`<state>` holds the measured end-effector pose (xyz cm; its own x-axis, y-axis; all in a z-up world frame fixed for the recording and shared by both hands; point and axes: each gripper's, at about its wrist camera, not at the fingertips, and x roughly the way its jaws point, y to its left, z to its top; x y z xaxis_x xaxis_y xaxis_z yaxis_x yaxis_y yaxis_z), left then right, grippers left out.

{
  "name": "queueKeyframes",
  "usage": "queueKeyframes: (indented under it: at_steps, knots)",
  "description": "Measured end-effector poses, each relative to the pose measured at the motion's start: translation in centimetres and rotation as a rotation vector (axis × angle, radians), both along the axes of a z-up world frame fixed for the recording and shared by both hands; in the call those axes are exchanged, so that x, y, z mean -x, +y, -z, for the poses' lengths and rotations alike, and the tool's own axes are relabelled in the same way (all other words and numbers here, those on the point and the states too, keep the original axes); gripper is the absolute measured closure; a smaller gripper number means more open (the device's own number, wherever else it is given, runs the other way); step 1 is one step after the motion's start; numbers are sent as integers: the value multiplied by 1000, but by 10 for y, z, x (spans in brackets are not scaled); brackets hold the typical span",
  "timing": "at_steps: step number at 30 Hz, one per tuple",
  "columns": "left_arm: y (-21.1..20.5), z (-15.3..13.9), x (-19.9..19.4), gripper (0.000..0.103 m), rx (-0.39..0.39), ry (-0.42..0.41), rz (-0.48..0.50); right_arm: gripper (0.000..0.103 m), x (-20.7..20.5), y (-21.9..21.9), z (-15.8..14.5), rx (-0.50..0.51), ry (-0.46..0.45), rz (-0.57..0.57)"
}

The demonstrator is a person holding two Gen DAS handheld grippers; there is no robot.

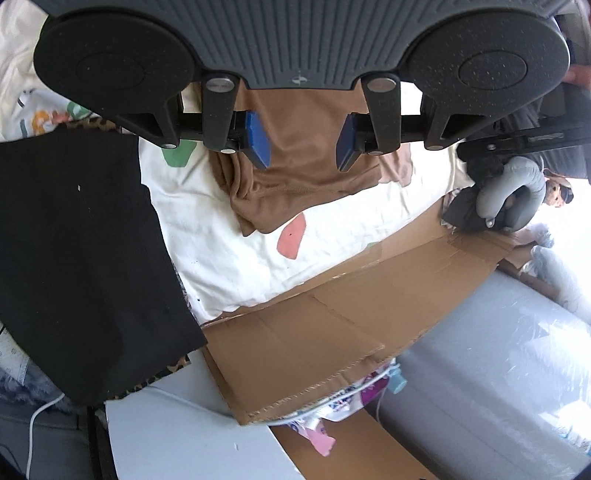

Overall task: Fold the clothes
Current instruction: 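Raise both open tools away from the folded shirt, then lower both open tools onto the edge of the folded brown shirt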

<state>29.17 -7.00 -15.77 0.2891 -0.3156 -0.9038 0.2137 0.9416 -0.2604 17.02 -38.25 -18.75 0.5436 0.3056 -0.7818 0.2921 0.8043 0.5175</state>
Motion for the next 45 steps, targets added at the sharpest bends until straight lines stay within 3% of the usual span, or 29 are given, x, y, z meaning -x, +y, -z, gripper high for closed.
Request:
queueKeyframes:
  at_steps: [10, 13, 19, 23, 28, 33, 45]
  knots:
    - [19, 45, -24, 27, -80, 16, 1, 55, -22, -25, 87, -120, -30, 88]
    - [21, 62, -34, 27, -54, 41, -34, 55, -23, -22, 111, -119, -58, 73]
    - [-2, 79, -48, 29, -28, 19, -5, 53, -30, -8, 148, -121, -124, 41]
    - [-9, 97, -47, 28, -58, 2, 52, 51, -35, -5, 167, -114, -153, 33]
    - [6, 131, -51, 28, -60, 35, 31, 50, -36, -8, 199, -176, -124, 79]
    - [20, 145, -62, 28, -25, 39, -2, 50, -39, -3, 206, -200, -134, 18]
    - [29, 172, -56, 28, -23, 29, 39, 49, -79, -12, 222, -250, -153, 35]
